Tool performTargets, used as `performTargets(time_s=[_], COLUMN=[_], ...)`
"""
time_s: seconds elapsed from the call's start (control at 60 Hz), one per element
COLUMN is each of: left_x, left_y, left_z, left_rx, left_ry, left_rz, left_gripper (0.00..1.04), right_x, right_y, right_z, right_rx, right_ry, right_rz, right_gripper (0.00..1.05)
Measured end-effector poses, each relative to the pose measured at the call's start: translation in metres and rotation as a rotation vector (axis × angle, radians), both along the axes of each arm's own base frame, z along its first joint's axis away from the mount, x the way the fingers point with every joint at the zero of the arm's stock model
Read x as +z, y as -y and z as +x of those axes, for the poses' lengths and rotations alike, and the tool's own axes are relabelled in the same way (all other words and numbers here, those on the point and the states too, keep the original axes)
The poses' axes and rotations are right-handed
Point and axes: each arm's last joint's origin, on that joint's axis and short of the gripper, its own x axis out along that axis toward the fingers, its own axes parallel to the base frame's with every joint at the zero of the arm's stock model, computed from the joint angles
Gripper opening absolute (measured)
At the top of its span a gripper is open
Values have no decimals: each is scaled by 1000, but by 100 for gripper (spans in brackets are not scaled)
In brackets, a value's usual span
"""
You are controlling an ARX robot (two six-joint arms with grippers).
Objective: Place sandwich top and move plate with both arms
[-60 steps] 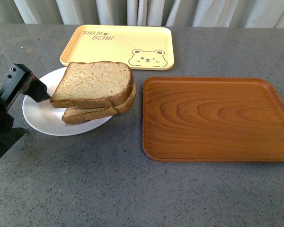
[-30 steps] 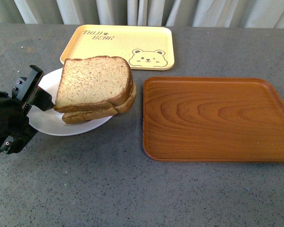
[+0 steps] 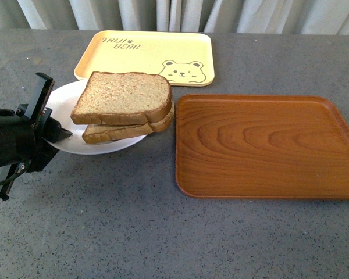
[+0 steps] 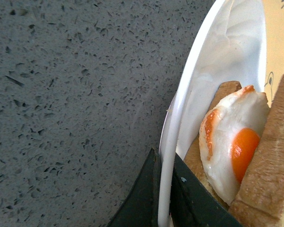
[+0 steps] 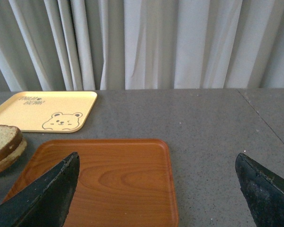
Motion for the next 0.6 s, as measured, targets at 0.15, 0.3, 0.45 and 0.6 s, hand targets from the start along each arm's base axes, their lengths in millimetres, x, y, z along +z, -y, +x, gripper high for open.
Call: performTargets(time_s=[0.15,0.3,0.45,0.6], left_x=[1,2,12,21], left_y=[-1,-3,-5,-3], left_z=[-2,-4,-4,-3], left_rx=[16,41,60,54], left_ry=[21,38,81,108], left_rz=[-34,-63,-88,-95], left_gripper=[3,3,3,3], right_x=[0,0,0,0], right_y=[0,0,0,0], right_z=[0,0,0,0], right_rx=[0,0,0,0], right_ry=[0,0,0,0], right_rz=[0,0,0,0], right_gripper=[96,96,96,96])
